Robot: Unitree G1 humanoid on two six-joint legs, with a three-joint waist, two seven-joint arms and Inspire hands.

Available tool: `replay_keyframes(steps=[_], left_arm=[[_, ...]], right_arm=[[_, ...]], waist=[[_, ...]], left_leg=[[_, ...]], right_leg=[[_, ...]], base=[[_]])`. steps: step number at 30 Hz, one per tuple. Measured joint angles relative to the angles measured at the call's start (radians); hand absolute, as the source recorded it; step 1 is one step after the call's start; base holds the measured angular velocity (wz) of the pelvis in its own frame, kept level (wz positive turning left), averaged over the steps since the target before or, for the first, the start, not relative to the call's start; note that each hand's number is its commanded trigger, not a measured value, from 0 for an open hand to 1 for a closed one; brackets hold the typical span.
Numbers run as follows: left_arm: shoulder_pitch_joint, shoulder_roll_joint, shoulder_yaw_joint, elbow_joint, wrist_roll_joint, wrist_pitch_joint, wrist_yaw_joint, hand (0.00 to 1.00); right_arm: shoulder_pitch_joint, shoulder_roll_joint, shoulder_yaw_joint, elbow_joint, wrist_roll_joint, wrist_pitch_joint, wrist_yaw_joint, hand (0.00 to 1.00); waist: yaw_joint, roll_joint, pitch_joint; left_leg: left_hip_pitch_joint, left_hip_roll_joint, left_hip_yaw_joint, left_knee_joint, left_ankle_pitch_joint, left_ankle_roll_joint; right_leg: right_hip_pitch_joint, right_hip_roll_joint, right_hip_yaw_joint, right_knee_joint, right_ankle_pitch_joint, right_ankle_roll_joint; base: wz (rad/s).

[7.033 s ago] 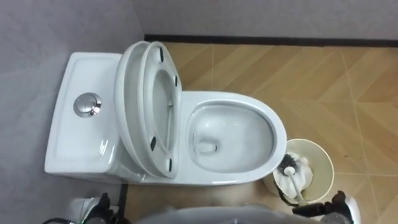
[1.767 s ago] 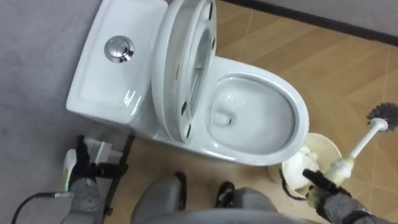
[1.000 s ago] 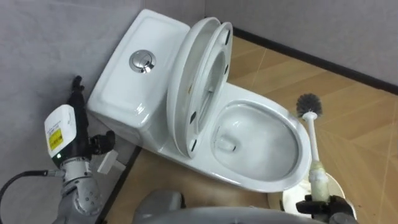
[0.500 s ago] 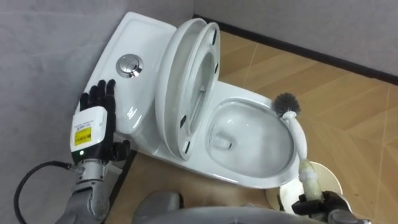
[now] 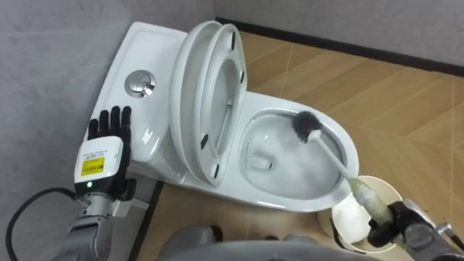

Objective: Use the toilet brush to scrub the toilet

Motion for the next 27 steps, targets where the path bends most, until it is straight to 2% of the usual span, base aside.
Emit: replay_keyframes(steps=[2, 6, 10, 12, 15, 20, 23, 25, 27], left_arm=[[-0.010, 0.002, -0.002, -0.001, 0.000, 0.000, 0.002, 0.00], [-0.025, 0.024, -0.025, 0.001, -0.001, -0.003, 0.011, 0.00], [-0.058, 0.021, -0.038, 0.019, -0.001, -0.002, 0.040, 0.00], [-0.085, 0.021, -0.040, 0.023, -0.002, -0.002, 0.052, 0.00], [-0.132, 0.018, -0.056, 0.031, -0.006, -0.002, 0.052, 0.00], [-0.167, 0.015, -0.064, 0.026, -0.006, -0.002, 0.069, 0.00], [-0.184, 0.014, -0.078, 0.001, -0.043, -0.002, 0.101, 0.00], [-0.203, 0.012, -0.089, -0.018, -0.067, -0.005, 0.117, 0.00], [-0.234, 0.012, -0.101, -0.032, -0.074, -0.017, 0.125, 0.00]], right_arm=[[-0.003, -0.016, 0.039, -0.035, -0.096, 0.001, -0.009, 1.00], [-0.003, -0.021, 0.113, -0.057, -0.249, 0.005, -0.021, 1.00], [-0.010, -0.026, 0.131, -0.065, -0.298, 0.043, -0.066, 1.00], [-0.026, -0.043, 0.160, -0.083, -0.336, 0.059, -0.105, 1.00], [-0.042, -0.067, 0.213, -0.104, -0.344, 0.089, -0.157, 1.00], [-0.046, -0.087, 0.273, -0.134, -0.345, 0.134, -0.223, 1.00], [-0.055, -0.108, 0.299, -0.151, -0.344, 0.156, -0.246, 1.00], [-0.059, -0.137, 0.324, -0.184, -0.341, 0.166, -0.257, 1.00], [-0.089, -0.160, 0.339, -0.199, -0.335, 0.176, -0.267, 1.00]], waist=[[0.013, 0.000, 0.0002], [0.034, -0.007, 0.0008], [0.054, -0.007, 0.0009], [0.063, -0.006, 0.0021], [0.082, -0.007, 0.0037], [0.098, -0.010, 0.0060], [0.106, -0.015, 0.0099], [0.118, -0.016, 0.0114], [0.133, -0.013, 0.0178]], left_leg=[[-0.022, 0.000, 0.010, 0.002, 0.003, 0.002], [-0.036, -0.002, 0.029, 0.000, 0.007, 0.005], [-0.079, -0.005, 0.035, 0.020, 0.010, 0.008], [-0.132, -0.005, 0.036, 0.051, 0.009, 0.008], [-0.179, -0.002, 0.036, 0.076, 0.010, 0.008], [-0.238, -0.004, 0.028, 0.094, 0.011, 0.008], [-0.296, -0.003, 0.020, 0.120, 0.011, 0.008], [-0.338, -0.003, 0.008, 0.138, 0.012, 0.006], [-0.381, -0.001, -0.009, 0.161, 0.014, 0.003]], right_leg=[[-0.030, -0.001, 0.013, 0.010, 0.000, 0.000], [-0.059, -0.005, 0.021, 0.034, 0.001, 0.000], [-0.105, -0.014, 0.030, 0.070, -0.002, -0.001], [-0.154, -0.019, 0.029, 0.097, -0.005, -0.004], [-0.200, -0.021, 0.028, 0.122, -0.004, -0.009], [-0.254, -0.024, 0.016, 0.148, -0.006, -0.013], [-0.302, -0.025, 0.009, 0.166, -0.004, -0.017], [-0.332, -0.026, -0.007, 0.171, -0.002, -0.021], [-0.359, -0.031, -0.025, 0.177, -0.001, -0.026]], base=[[-0.18], [-0.08], [-0.04], [0.02], [0.02], [0.05], [0.09], [0.15], [0.22]])
